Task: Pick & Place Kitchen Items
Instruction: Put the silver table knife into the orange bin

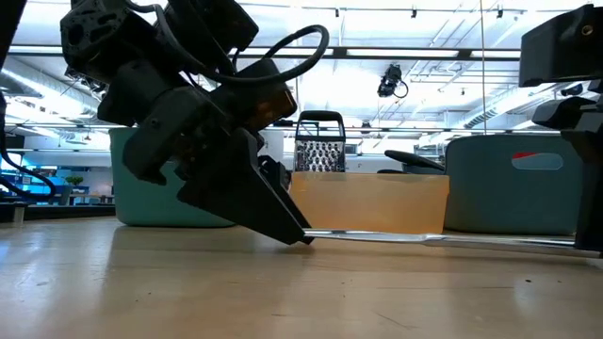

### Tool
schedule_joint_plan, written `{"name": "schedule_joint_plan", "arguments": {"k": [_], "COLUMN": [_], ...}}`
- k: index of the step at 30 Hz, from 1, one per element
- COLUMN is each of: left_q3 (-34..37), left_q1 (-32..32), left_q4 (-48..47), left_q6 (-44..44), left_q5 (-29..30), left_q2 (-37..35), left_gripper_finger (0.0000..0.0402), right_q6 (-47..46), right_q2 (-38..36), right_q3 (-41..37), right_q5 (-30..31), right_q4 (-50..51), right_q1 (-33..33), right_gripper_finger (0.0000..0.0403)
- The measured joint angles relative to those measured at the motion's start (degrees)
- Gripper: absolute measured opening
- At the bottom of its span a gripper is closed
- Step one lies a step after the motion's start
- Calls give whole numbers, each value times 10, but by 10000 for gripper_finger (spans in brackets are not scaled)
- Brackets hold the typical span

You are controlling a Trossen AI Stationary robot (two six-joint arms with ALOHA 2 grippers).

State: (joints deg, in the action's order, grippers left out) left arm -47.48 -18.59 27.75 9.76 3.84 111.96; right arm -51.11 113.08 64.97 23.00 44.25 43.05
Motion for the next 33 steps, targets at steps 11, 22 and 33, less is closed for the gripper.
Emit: {"name": "schedule_joint_plan", "arguments": {"k": [11,22,33], "left_q3": [0,0,0], "left_q1": [4,18,17], "left_q4": [15,22,9], "left_q6": [3,20,25], "left_q5": [-52,-57,-35], "left_q2": [0,0,0], "left_gripper_finger": [194,111,35], "right_q6": [2,0,-5], "right_q2": [0,0,0], "right_q3": [0,0,0], "right_q5": [-6,-10,-6], "right_q4": [-2,-3,-5], "right_q1": [0,-1,-1], "right_gripper_finger": [86,88,88]}}
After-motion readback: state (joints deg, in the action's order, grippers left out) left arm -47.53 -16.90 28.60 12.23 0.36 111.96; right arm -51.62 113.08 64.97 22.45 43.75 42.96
